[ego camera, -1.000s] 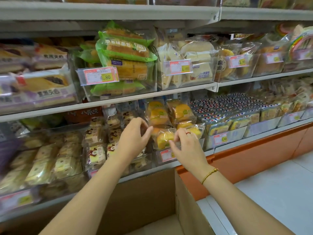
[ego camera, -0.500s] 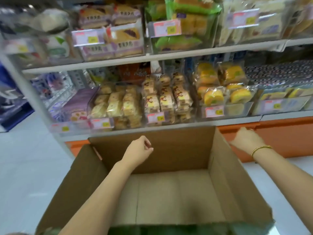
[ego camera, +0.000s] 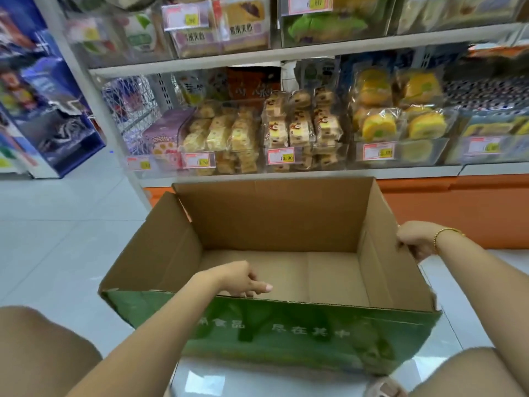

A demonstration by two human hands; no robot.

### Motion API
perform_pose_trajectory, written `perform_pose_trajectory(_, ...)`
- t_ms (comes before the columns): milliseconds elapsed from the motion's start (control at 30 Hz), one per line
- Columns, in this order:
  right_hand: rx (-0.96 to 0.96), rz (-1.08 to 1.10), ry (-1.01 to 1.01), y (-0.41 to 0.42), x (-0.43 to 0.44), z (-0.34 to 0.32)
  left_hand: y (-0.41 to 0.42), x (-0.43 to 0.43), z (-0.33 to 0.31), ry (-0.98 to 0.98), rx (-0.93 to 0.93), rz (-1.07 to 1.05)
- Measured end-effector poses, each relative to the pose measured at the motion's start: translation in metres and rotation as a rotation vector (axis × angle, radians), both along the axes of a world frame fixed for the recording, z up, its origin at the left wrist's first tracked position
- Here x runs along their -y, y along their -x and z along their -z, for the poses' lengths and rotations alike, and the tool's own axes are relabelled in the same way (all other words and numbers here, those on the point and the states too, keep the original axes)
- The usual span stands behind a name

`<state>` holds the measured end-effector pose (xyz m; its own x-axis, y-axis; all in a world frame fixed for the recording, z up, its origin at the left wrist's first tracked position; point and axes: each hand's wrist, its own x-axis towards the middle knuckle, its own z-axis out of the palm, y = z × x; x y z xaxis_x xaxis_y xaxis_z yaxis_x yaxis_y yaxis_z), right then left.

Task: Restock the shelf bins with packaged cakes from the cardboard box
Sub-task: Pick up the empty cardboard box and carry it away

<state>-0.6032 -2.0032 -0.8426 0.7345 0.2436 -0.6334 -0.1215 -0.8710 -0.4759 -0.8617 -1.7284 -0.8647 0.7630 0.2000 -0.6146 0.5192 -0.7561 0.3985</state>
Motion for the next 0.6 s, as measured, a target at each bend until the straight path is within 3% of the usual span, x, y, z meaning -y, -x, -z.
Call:
perform_pose_trajectory(200, -0.004, 0.003, -0.142, 0.028, -0.033, -0.005, -0.002, -0.001, -0.016, -0.089, -0.161, 0.116)
perform_pose_trajectory(400, -0.13, 0.019, -0.272, 0.094, -0.112, -0.01, 0.019, -0.035, -0.031, 0.169, -0.099, -0.049)
perform_pose_trajectory(600, -0.257, 0.023, -0.412, 0.171, -0.224, 0.01, 0.08, -0.118, -0.029, -0.086, -0.091, -0.217)
